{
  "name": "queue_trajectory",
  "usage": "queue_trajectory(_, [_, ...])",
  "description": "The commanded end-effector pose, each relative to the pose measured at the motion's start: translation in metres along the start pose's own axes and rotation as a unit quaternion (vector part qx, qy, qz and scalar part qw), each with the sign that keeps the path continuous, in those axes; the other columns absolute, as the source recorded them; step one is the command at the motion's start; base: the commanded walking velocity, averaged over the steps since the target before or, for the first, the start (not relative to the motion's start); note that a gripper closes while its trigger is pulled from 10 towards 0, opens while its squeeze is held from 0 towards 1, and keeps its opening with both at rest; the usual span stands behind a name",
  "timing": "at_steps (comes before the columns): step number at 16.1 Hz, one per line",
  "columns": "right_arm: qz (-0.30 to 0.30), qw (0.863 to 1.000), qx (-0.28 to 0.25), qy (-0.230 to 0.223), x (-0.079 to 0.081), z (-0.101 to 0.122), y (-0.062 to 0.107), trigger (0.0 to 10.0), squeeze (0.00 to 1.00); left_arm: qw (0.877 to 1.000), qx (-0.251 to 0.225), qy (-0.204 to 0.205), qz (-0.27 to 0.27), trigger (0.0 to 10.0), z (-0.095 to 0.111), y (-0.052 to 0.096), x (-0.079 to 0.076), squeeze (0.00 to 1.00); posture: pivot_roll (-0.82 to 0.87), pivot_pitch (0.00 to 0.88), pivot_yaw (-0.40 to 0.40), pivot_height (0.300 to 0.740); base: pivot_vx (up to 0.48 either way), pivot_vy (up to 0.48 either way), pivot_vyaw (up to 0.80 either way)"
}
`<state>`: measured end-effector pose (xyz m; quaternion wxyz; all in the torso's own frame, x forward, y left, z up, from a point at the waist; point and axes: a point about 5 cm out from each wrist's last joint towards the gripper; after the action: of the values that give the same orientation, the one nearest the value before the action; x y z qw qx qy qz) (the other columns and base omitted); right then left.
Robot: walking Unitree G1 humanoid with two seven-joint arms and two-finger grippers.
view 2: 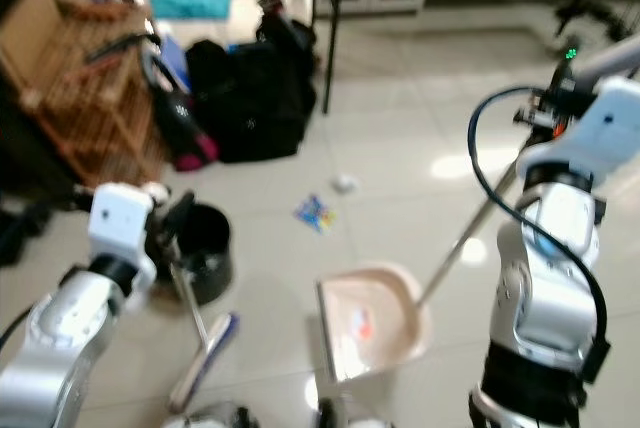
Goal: Sweep floor
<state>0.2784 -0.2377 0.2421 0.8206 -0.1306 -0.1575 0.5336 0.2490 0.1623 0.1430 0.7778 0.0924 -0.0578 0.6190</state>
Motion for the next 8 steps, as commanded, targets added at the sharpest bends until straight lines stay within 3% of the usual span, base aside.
queue_trajectory(1, [0.002, 1.000, -0.006, -0.012, 0.004, 0.005, 0.003, 10.0, 0.00, 1.000, -0.016, -0.009, 0.002, 10.0, 0.007, -0.003, 0.001, 0.00, -0.04, 0.150, -0.004, 0.740, 0.000, -0.480, 0.00])
queue_trajectory(8, [0.005, 0.999, 0.031, -0.032, 0.011, -0.009, 0.018, 10.0, 0.00, 1.000, -0.024, -0.003, -0.004, 10.0, 0.009, -0.019, -0.005, 0.00, -0.05, 0.166, 0.003, 0.740, 0.000, -0.480, 0.00])
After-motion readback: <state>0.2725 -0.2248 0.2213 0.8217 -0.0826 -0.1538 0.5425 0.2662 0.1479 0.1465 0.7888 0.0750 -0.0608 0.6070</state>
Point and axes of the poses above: a point about 5 cm out from each wrist's last joint towards the gripper, its own y axis pointing back from the gripper into the wrist, its own z axis along the axis of the wrist's last joint, x = y × z
